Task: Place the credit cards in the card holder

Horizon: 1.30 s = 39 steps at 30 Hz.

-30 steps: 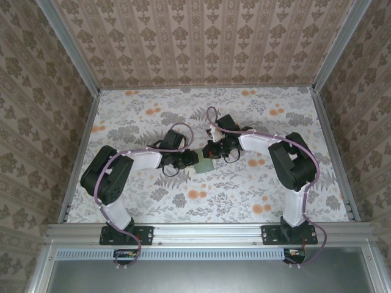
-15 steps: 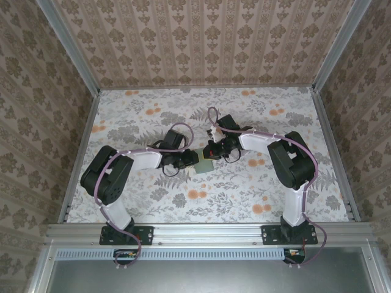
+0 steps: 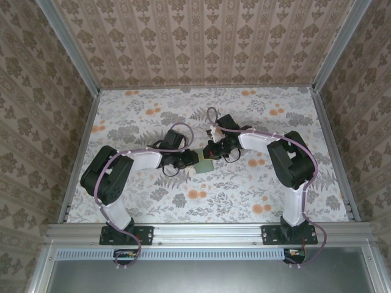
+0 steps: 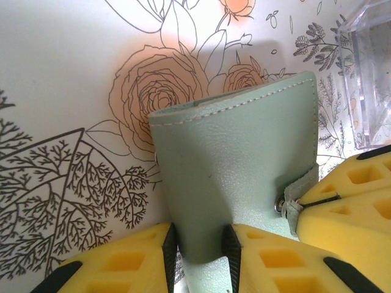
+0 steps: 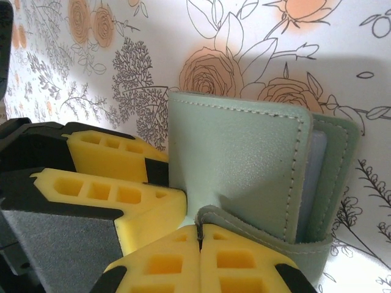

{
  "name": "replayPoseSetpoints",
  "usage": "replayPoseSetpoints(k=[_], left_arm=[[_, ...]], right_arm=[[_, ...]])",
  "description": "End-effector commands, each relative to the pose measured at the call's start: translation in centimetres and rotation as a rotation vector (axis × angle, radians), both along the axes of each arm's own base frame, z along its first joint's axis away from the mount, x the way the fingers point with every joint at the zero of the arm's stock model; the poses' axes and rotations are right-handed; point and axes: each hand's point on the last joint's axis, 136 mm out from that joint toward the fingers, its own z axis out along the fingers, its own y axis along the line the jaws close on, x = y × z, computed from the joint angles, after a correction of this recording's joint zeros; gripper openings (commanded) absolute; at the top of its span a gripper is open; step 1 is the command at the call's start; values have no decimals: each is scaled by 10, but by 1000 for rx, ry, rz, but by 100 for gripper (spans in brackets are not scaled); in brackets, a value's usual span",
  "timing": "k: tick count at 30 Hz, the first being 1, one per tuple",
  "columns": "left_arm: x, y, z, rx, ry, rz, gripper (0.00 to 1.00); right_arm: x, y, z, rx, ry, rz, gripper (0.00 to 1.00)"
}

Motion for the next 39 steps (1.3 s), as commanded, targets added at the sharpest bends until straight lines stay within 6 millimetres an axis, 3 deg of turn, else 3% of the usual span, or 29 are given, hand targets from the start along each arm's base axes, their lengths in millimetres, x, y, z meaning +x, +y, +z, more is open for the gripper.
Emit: replayPoseSetpoints(k=[1, 6, 11, 13, 20, 23, 33, 39], left_arm=[[-1, -6, -1, -4, 7, -6, 30], [-1, -7, -2, -4, 8, -8, 30], [-1, -8, -1, -5, 6, -9, 30], [-2, -8, 0, -4, 5, -11, 30], [-3, -5, -1, 5, 4, -8, 30], [-2, -7, -1, -3, 4, -8, 30], [-4, -7, 0, 5, -2, -14, 30], [-4, -7, 0, 6, -3, -14, 30]], right_arm=[[-19, -16, -35, -127, 83, 12, 3], [-22, -29, -49, -204, 89, -6, 3], [-19, -27, -50, -201, 85, -14, 3], [-17, -22, -43, -163, 74, -15, 3], [-12, 2, 20, 37, -11, 13, 3], [-13, 9, 33, 91, -18, 27, 3], [-8, 11, 15, 85, 14, 6, 3], [-4, 2, -5, 6, 23, -13, 3]])
